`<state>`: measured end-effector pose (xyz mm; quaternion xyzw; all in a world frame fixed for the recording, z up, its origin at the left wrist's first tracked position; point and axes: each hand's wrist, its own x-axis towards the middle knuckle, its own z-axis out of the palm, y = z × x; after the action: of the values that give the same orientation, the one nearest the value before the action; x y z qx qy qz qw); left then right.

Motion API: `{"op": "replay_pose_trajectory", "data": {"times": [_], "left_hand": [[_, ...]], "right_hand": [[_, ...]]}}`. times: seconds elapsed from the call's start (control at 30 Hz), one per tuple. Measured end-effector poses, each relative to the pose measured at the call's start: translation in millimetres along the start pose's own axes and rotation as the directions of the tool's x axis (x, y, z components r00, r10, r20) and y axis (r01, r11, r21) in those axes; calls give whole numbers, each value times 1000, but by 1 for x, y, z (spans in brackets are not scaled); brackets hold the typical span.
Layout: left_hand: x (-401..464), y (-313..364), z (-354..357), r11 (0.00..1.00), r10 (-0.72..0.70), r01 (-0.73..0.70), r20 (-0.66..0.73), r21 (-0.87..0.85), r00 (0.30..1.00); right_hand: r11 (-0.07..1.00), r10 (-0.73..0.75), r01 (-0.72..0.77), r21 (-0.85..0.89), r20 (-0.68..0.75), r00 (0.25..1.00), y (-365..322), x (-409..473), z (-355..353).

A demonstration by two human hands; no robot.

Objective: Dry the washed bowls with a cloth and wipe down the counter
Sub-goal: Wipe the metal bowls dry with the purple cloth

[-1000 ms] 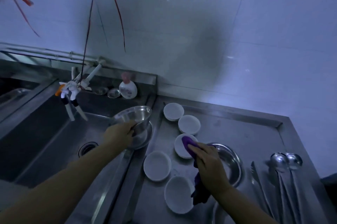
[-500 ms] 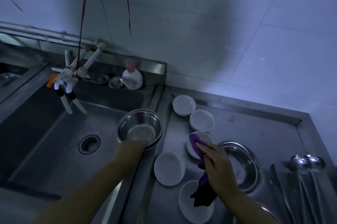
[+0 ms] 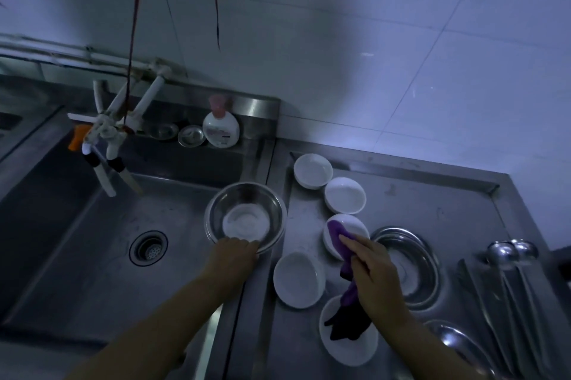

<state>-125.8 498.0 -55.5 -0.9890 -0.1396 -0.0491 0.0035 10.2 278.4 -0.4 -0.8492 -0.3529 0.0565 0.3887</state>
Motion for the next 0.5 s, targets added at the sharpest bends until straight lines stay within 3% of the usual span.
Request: {"op": "replay_pose_trajectory", "data": {"times": [0.17,0.3,0.43,0.5], "left_hand": [[0,18,-9,978,-44,22,-102,-206,994],[2,63,-18,953,113,-148,-144,-264,983],[7,125,-26,903,189,-224,-130,-365,973],[7,160,-26,876,174,-169,-31,-451,984]], "right_hand": [[995,88,-84,62,-66,994,6,-8,-13],[977,155,-126,173,-167,974,10,-15,-39],[966,203,-148,212,-265,943,25,-28,-81],[965,227,-170,202,-308,924,40,-39,-107]]}}
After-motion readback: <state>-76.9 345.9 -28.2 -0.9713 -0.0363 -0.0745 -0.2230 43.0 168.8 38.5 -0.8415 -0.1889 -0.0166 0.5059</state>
